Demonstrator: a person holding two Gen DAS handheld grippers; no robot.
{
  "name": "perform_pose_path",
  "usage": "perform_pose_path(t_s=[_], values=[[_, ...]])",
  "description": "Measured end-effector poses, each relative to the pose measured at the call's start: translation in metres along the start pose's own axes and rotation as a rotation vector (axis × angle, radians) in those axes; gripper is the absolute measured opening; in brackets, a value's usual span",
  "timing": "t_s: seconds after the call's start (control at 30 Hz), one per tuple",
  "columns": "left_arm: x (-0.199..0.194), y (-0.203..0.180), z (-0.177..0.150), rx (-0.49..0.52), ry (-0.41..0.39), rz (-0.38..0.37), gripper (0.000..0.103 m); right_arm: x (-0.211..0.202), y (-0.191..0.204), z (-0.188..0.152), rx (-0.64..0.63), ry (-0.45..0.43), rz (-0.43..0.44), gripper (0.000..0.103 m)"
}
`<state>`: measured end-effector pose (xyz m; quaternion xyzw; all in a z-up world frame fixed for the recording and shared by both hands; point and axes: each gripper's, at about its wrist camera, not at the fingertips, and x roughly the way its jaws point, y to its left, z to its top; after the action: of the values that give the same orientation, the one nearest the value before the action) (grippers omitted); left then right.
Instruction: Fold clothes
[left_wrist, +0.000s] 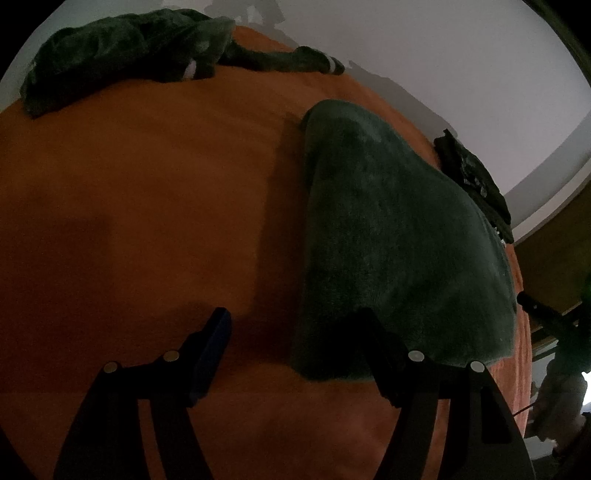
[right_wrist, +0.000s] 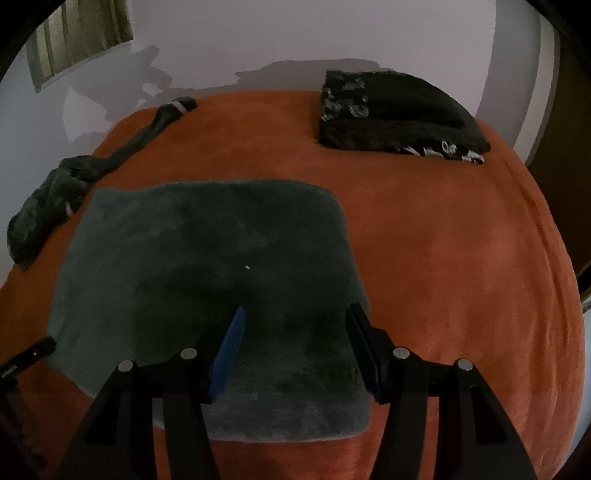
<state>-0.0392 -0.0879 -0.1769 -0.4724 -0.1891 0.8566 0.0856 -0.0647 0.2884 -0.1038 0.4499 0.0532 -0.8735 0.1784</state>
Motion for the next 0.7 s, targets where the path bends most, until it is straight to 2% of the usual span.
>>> perform_pose_path(t_s=[0.17,0.43,0.57,0.7], values=[[-0.006,0.003,0.002,-0.009,-0.030,0.007,0.071,0.003,0.006,0.002,-0.017,0.009,0.015,0.056],[-0.014,0.003,0.006,-0.029,-0.048,-0.003,0.071,0.022,0.000,-0.004,0.028,0.100,0.009,0.056],[-0.019,-0.009,0.008,-0.023,-0.072,-0.020,0.071,0.012,0.003,0.000,0.031,0.061,0.013,0.056],[-0.025,-0.037,0.010,0.035,-0.097,-0.058,0.071,0.006,0.020,0.008,0.000,0.029,0.059,0.056]])
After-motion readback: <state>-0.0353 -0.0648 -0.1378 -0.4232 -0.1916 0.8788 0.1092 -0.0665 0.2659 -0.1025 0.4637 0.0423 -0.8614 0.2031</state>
